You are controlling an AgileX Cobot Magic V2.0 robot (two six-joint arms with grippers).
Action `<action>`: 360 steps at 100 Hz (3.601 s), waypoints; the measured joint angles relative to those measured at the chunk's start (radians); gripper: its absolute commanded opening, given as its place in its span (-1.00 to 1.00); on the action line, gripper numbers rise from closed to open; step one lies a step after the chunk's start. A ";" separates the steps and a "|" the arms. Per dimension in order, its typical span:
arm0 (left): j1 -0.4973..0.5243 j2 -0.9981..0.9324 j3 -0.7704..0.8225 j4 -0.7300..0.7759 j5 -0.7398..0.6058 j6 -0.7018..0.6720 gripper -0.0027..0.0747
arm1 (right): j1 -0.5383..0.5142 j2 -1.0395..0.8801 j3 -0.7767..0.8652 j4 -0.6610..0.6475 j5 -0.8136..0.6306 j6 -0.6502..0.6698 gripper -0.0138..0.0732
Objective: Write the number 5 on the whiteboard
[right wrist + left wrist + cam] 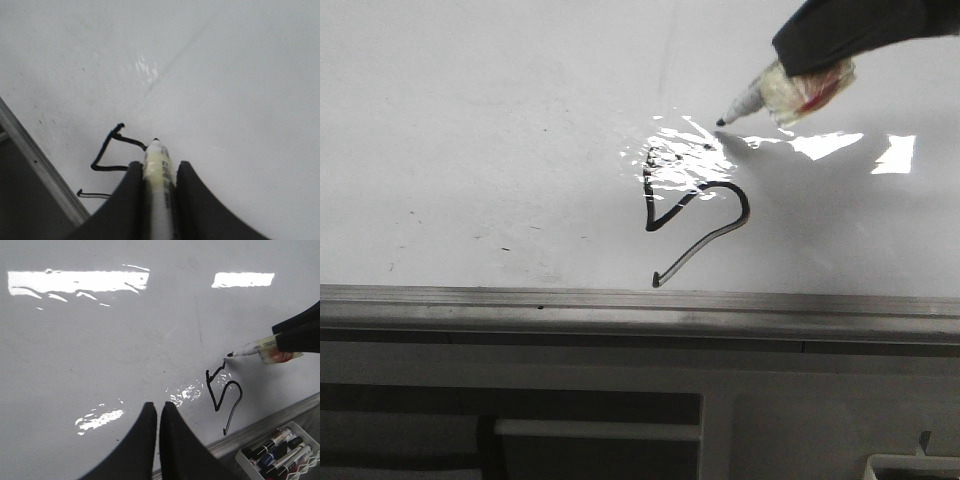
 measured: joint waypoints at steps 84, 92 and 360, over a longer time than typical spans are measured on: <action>0.000 0.361 -0.359 0.131 0.548 0.406 0.03 | 0.319 0.044 -0.011 -0.010 0.052 -0.053 -0.79; -0.015 0.391 -0.385 0.133 0.559 0.421 0.03 | 0.321 0.045 -0.011 -0.015 0.048 -0.056 -0.79; -0.221 0.634 -0.346 0.150 0.133 -0.029 -0.98 | 0.391 -0.185 -0.019 -0.033 0.005 -0.148 -0.82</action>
